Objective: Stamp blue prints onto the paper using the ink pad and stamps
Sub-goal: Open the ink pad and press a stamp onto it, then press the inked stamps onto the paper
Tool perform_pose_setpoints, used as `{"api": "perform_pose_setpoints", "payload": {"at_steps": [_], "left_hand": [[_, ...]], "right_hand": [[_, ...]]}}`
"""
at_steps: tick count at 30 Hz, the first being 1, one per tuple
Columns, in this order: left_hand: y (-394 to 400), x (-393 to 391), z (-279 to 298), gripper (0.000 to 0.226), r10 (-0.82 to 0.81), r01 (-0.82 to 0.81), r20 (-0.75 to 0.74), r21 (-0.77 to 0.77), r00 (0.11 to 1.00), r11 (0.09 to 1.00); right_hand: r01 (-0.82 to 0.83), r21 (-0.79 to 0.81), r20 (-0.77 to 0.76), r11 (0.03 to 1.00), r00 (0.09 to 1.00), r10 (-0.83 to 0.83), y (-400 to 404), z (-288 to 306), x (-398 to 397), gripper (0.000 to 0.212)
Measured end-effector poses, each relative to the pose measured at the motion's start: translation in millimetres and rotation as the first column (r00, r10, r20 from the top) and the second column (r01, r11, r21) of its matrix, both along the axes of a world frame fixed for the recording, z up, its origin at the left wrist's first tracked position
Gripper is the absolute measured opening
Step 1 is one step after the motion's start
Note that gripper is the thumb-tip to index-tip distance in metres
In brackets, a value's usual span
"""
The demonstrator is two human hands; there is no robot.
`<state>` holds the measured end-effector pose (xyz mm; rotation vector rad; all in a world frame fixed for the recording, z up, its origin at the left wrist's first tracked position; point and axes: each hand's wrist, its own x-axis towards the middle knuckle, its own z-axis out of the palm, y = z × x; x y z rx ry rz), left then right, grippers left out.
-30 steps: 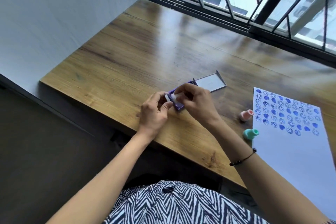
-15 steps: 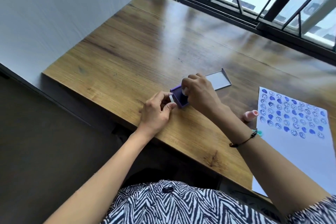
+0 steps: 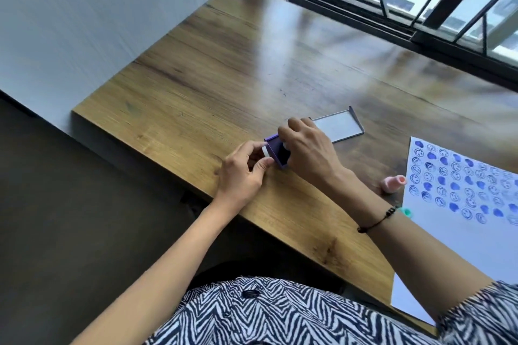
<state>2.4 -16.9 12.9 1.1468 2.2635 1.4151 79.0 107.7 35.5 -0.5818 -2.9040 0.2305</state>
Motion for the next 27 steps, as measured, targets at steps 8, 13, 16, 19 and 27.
{"api": "perform_pose_setpoints", "payload": {"at_steps": [8, 13, 16, 19, 27], "left_hand": [[0, 4, 2, 0.026, -0.006, 0.006, -0.059, 0.005, 0.998, 1.0], [18, 31, 9, 0.025, -0.086, 0.088, -0.019, 0.078, 0.996, 0.993], [34, 63, 21, 0.025, -0.214, 0.216, -0.025, 0.112, 0.976, 0.97], [50, 110, 34, 0.027, -0.457, 0.463, -0.073, 0.156, 0.887, 0.873], [92, 225, 28, 0.032, -0.854, 0.846, -0.182, -0.147, 0.486, 0.513]], "right_hand": [[0.152, -0.173, -0.054, 0.973, 0.985, -0.163, -1, 6, 5, 0.014], [0.276, -0.454, -0.418, 0.848, 0.774, -0.476, 6, 34, 56, 0.012], [0.343, -0.585, -0.447, 0.735, 0.619, -0.645, 17, 44, 102, 0.009], [0.438, -0.689, -0.416, 0.577, 0.413, -0.81, 33, 40, 165, 0.012], [0.67, -0.683, -0.221, 0.291, 0.19, -0.956, 59, 17, 297, 0.014]]}}
